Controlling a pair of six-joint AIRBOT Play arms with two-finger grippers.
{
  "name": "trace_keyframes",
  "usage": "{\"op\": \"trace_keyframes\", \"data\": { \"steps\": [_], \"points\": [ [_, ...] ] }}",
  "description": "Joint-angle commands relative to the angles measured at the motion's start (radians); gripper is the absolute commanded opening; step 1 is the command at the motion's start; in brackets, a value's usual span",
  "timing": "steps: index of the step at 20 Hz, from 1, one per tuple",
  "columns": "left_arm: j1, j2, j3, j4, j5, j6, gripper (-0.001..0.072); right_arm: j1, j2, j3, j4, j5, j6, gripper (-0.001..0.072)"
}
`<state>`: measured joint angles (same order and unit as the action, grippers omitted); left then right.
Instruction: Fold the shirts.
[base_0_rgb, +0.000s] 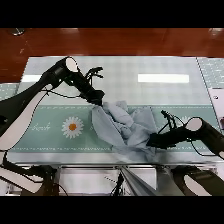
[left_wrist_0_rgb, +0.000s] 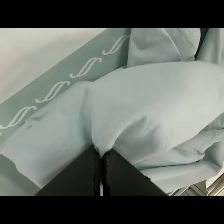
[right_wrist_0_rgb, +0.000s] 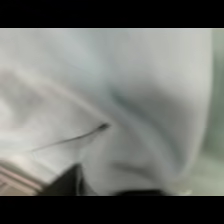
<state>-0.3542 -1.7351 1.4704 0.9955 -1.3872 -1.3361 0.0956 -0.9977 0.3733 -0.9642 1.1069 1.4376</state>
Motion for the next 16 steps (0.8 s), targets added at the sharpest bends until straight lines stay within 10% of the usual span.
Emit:
{"op": "trace_keyframes", "data": {
  "steps": [1, 16],
  "points": [
    [0.010, 0.038, 0.013, 0.000, 0.001, -0.016, 0.0020, 0.019, -0.029, 0.070, 0.156, -0.019, -0.129, 0.0023],
    [0.206, 0.912, 0.257, 0.046, 0.615, -0.131, 0.0020, 0.020, 0.035, 1.764, -0.215, 0.232, 0.019, 0.0023]
  ]
}}
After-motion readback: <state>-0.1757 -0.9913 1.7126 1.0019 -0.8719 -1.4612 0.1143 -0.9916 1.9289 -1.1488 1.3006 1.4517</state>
